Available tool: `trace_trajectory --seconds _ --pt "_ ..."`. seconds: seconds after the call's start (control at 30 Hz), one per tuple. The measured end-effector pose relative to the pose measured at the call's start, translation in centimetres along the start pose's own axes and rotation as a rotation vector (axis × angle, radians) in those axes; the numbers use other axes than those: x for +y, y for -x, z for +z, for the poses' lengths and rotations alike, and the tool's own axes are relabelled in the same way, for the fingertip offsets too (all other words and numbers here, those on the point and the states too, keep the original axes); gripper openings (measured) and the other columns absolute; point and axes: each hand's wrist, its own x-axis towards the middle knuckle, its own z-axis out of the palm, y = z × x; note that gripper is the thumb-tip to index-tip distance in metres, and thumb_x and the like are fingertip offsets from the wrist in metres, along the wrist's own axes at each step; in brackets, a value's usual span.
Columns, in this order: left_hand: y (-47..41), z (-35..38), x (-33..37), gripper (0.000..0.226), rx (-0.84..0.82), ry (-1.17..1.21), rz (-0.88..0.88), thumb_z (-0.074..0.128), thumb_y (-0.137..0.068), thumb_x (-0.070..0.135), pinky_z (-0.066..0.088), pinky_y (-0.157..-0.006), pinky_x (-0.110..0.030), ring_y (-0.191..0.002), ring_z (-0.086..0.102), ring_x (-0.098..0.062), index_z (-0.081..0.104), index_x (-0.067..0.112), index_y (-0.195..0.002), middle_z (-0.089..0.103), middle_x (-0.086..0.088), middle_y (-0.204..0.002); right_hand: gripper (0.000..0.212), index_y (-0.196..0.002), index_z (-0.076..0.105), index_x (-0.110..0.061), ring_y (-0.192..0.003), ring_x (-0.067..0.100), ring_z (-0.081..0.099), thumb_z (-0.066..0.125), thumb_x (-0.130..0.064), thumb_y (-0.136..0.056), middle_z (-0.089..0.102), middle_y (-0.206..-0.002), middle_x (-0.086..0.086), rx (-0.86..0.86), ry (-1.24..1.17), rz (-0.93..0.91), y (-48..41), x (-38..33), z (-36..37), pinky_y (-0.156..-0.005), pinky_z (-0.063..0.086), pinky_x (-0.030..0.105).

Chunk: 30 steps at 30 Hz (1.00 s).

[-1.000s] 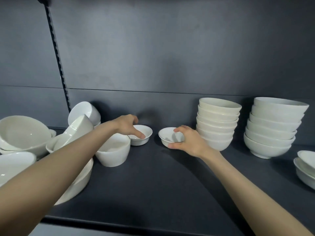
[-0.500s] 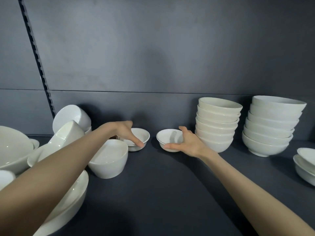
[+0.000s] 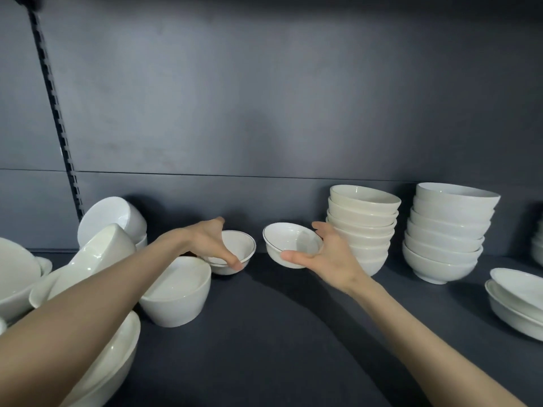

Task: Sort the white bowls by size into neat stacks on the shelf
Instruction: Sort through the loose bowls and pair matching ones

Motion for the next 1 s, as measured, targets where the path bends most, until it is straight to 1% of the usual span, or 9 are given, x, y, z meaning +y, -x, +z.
trace_trajectory --seconds 0.17,0.27,0.33,0.4,0.5,0.6,0.7,0.83,1.0 --pt "1.6 -0.5 3.1 0.127 0.004 -0.003 0.096 0.078 -0.029 0.064 0.048 -0.098 -0.036 -0.114 0.053 -0.019 0.034 0.013 -0.137 0.052 0.003 -0.127 0.096 -0.144 0.035 -0.011 -0.126 0.015 0.046 0.083 -0.042 -0.067 0.049 -0.135 -0.003 0.068 -0.086 -0.057 1.6 -1.0 -2.9 -0.096 0.036 0.022" --pt "3.0 0.5 5.7 0.133 -0.038 0.011 0.142 0.08 -0.031 0.062 0.043 -0.103 -0.033 -0.125 0.046 -0.018 0.026 0.016 -0.144 0.044 0.006 -0.138 0.086 -0.141 0.038 -0.012 -0.107 0.007 0.045 0.081 -0.039 -0.071 0.046 -0.116 -0.012 0.075 -0.119 -0.097 3.1 -1.1 -5.3 -0.08 0.036 0.013" --pt "4.1 1.6 7.7 0.126 -0.074 0.019 0.176 0.082 -0.033 0.061 0.045 -0.102 -0.032 -0.122 0.049 -0.015 0.03 0.021 -0.141 0.047 0.01 -0.135 0.083 -0.141 0.039 -0.013 -0.103 0.006 0.043 0.08 -0.038 -0.073 0.044 -0.111 -0.014 0.055 -0.136 -0.128 4.2 -0.8 -6.8 -0.075 0.034 0.012" --pt "5.0 3.1 9.4 0.118 -0.109 0.039 0.211 0.084 -0.034 0.061 0.047 -0.1 -0.032 -0.119 0.052 -0.011 0.036 0.026 -0.135 0.051 0.013 -0.132 0.083 -0.141 0.039 -0.014 -0.102 0.006 0.043 0.08 -0.038 -0.073 0.044 -0.111 -0.014 0.025 -0.147 -0.132 5.2 0.0 -8.3 -0.073 0.036 0.011" --pt "6.6 5.4 11.4 0.122 -0.14 0.089 0.222 0.086 -0.029 0.064 0.048 -0.1 -0.032 -0.118 0.054 -0.01 0.036 0.027 -0.134 0.054 0.013 -0.131 0.086 -0.143 0.038 -0.014 -0.104 0.008 0.046 0.081 -0.038 -0.072 0.045 -0.119 -0.01 0.001 -0.159 -0.124 6.6 1.3 -10.2 -0.064 0.039 0.0" --pt "8.7 7.4 13.6 0.12 -0.167 0.127 0.233 0.085 -0.037 0.054 0.044 -0.104 -0.031 -0.122 0.051 -0.01 0.032 0.022 -0.14 0.05 0.011 -0.136 0.081 -0.136 0.043 -0.018 -0.107 0.006 0.051 0.083 -0.039 -0.069 0.051 -0.112 -0.018 -0.021 -0.155 -0.112 8.1 2.9 -11.8 -0.079 0.037 0.01" --pt "10.4 9.2 15.6 0.114 -0.157 0.204 0.249 0.084 -0.038 0.051 0.042 -0.106 -0.031 -0.121 0.051 -0.007 0.035 0.025 -0.137 0.051 0.014 -0.134 0.058 -0.113 0.042 -0.03 -0.089 -0.005 0.052 0.082 -0.034 -0.072 0.045 -0.093 -0.03 -0.064 -0.122 -0.127 9.4 4.4 -13.0 -0.067 0.042 0.007" --pt "12.1 11.2 17.1 0.107 -0.11 0.347 0.293 0.086 -0.045 0.041 0.039 -0.107 -0.028 -0.124 0.048 -0.004 0.033 0.026 -0.137 0.049 0.018 -0.134 0.057 -0.108 0.04 -0.032 -0.083 -0.013 0.05 0.083 -0.03 -0.071 0.045 -0.092 -0.034 -0.105 -0.15 -0.146 10.6 5.6 -13.7 -0.064 0.042 0.002" --pt "14.2 13.4 17.2 0.128 0.012 0.597 0.206 0.087 -0.041 0.041 0.038 -0.11 -0.032 -0.127 0.045 -0.005 0.019 0.024 -0.148 0.043 0.016 -0.14 0.06 -0.113 0.046 -0.025 -0.099 0.005 0.055 0.085 -0.034 -0.068 0.051 -0.097 -0.026 -0.159 -0.147 -0.144 10.8 6.3 -13.8 -0.077 0.043 0.015"
